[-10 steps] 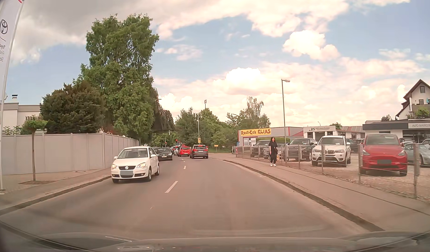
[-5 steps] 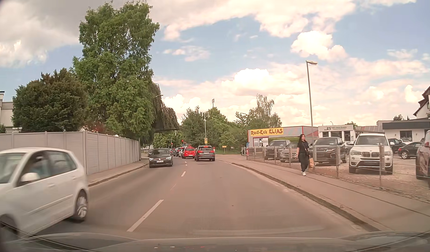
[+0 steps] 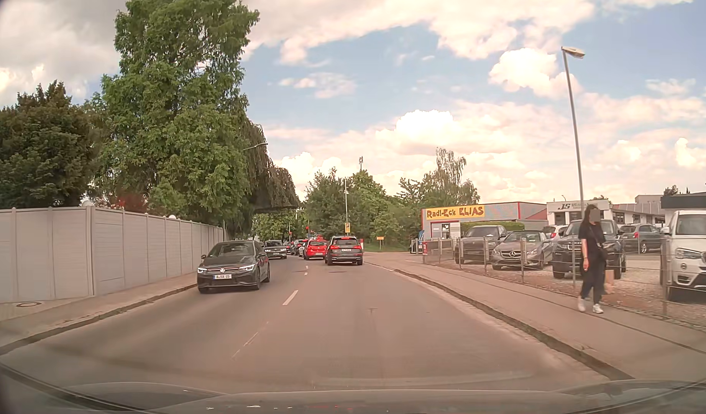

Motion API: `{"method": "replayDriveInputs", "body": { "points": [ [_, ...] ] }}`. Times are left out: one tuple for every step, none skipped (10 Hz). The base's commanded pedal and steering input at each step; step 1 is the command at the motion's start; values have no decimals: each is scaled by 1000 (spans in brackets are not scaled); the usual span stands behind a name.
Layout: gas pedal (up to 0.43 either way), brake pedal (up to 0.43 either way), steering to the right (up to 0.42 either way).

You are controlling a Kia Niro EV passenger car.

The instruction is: Follow the waypoints while adhering to traffic rules and regulations

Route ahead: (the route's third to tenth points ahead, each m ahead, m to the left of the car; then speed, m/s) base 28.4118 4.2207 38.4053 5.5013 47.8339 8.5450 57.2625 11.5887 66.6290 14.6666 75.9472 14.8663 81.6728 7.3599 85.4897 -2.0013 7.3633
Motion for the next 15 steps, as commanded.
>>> {"method": "replayDriveInputs", "body": {
  "points": [
    [0,189,-31],
    [0,189,-32],
    [0,183,-32],
    [0,183,-32],
    [0,183,-32],
    [0,171,-32],
    [0,159,-31],
    [0,159,-29],
    [0,159,-29],
    [0,165,-29],
    [0,183,-29],
    [0,195,-29],
    [0,220,-27],
    [0,226,-25],
    [0,226,-24]
  ]
}}
